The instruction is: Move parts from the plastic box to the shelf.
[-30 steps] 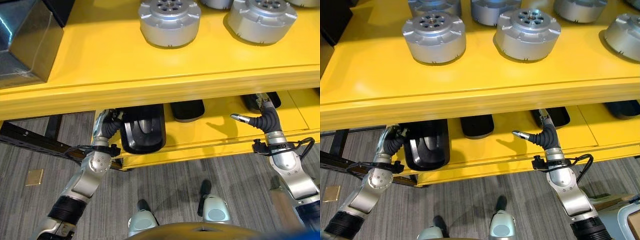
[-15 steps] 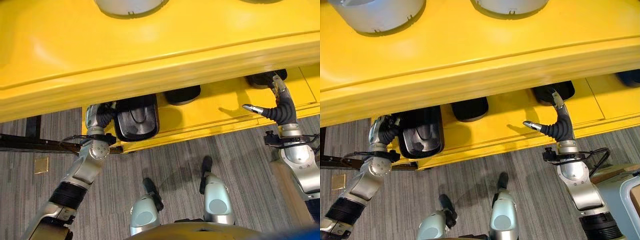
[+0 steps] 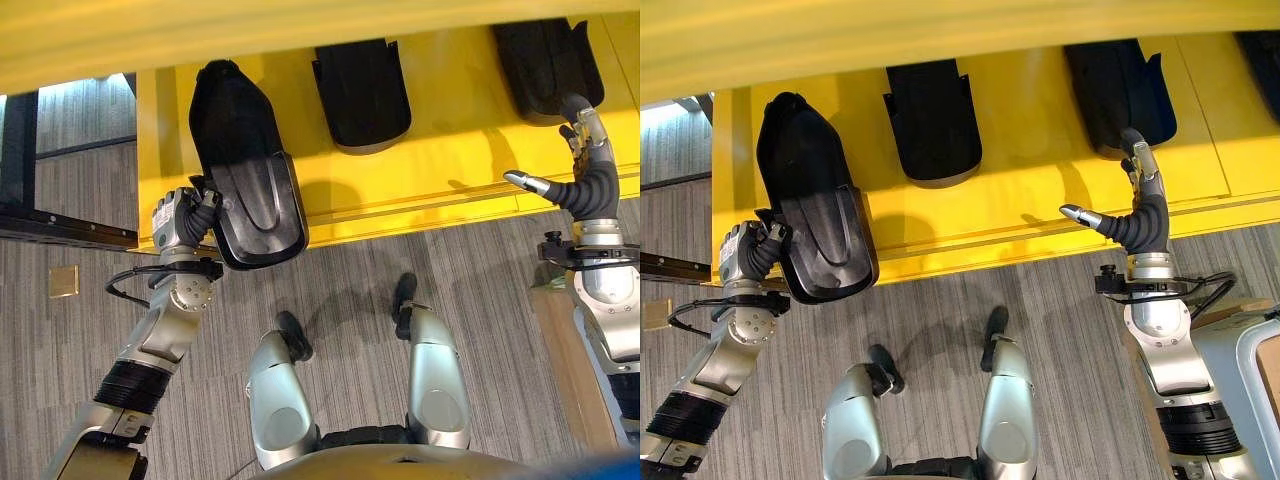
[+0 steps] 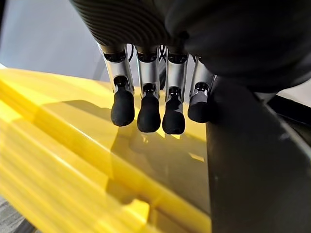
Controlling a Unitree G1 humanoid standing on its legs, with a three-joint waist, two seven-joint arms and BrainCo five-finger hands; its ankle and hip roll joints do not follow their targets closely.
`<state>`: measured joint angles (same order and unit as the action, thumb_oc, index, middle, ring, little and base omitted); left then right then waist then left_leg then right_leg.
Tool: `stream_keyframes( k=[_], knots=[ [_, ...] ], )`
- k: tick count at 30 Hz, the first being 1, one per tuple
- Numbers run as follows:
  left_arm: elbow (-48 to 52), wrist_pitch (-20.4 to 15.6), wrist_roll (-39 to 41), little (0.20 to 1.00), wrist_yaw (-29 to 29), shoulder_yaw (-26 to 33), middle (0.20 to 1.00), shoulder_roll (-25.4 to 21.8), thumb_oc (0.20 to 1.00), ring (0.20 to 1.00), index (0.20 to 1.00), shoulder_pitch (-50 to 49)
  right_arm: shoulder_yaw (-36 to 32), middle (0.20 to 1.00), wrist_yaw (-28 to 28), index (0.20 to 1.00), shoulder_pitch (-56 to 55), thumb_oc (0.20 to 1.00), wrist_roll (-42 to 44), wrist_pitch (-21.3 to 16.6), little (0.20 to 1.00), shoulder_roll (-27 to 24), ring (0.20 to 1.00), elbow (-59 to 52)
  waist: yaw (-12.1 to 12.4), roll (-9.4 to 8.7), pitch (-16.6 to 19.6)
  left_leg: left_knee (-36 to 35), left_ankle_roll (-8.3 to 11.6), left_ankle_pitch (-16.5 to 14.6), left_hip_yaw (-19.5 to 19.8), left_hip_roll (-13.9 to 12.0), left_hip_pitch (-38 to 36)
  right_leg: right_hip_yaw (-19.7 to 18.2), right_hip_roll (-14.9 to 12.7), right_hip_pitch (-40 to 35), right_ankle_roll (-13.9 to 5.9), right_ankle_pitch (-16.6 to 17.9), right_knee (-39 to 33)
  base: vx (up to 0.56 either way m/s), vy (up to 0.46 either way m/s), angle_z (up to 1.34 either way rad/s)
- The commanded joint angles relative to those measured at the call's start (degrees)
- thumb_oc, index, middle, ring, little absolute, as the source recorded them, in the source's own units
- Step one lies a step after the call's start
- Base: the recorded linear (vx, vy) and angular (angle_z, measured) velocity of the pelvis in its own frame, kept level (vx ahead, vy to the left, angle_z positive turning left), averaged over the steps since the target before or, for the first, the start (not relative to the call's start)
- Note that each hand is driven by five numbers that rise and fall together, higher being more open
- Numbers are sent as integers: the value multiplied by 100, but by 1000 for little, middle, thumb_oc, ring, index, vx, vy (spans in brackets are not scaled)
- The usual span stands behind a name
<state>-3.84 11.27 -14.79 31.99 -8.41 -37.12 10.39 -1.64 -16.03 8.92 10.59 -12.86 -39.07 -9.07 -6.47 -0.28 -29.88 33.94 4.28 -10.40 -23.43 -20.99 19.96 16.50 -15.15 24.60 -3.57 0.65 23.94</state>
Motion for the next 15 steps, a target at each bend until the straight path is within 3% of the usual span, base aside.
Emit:
stream_keyframes(
  k=[1, 10, 15],
  knots=[
    [-15, -120, -101, 200, 644, 407, 200, -482, 200, 200, 200, 180, -255, 1000, -43, 1000, 95, 1000, 162, -355, 1000, -169, 1000, -110, 1, -117, 290, 181, -44, 325, -447, 88, 109, 204, 32, -490, -117, -1425, 1193, -69, 36, -2],
    [48, 459, -663, 200, 464, 795, 200, -880, 200, 200, 200, 427, -449, 1000, 301, 1000, 138, 1000, 299, -187, 1000, -253, 1000, -68, 8, -162, 307, 811, -66, 180, -377, -129, 497, 192, -111, -110, -15, -1648, 1943, -22, 24, 2],
    [-98, 517, -1024, 200, 300, 765, 200, -1298, 200, 200, 200, 751, -434, 1000, 563, 1000, 121, 1000, 411, -22, 1000, -421, 1000, -63, -58, -138, 390, 817, -63, 250, -358, -148, 470, 136, -103, -145, 0, -1609, 1986, 91, 52, 2]
  ],
)
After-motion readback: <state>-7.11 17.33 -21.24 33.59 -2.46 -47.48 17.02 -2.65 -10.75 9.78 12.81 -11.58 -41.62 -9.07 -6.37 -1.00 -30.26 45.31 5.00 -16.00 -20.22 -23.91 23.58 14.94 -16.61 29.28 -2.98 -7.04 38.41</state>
